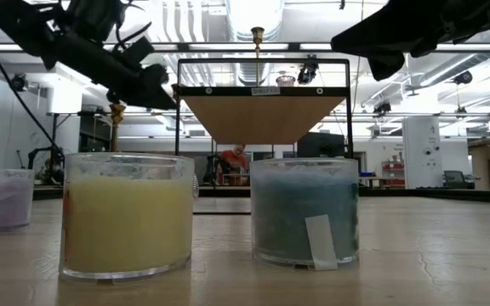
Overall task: Pick & Place candle stick holders
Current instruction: Put the right gold candlestick on the shelf
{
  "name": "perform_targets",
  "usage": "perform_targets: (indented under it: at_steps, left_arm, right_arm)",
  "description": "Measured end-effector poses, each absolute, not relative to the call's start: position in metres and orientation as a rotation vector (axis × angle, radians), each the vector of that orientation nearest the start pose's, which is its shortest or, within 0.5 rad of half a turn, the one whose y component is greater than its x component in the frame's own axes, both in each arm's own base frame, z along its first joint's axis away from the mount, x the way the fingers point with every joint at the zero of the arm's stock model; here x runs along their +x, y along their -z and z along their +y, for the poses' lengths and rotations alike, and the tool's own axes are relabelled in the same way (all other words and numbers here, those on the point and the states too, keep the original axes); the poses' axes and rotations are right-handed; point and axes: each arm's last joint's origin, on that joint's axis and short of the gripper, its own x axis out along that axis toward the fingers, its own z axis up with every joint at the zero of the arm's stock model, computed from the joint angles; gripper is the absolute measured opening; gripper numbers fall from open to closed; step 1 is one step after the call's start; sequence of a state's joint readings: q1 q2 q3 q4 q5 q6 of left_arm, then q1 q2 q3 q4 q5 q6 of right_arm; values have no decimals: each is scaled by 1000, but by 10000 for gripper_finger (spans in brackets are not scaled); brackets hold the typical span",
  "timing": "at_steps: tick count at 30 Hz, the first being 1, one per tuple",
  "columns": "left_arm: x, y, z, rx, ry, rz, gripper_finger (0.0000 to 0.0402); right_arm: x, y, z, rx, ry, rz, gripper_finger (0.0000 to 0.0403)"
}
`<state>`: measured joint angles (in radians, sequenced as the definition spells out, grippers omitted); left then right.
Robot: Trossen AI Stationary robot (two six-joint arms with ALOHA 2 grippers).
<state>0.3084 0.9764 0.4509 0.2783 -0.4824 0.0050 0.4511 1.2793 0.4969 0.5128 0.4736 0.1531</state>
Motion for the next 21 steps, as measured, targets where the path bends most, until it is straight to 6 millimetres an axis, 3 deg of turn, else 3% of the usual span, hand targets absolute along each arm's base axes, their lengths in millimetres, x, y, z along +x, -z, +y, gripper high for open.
perform_targets:
  at_steps: [21]
  left_arm:
    - [203,-223,86,53,-824,248,163]
  right_arm:
    - [231,-202,96,23,67,233,8]
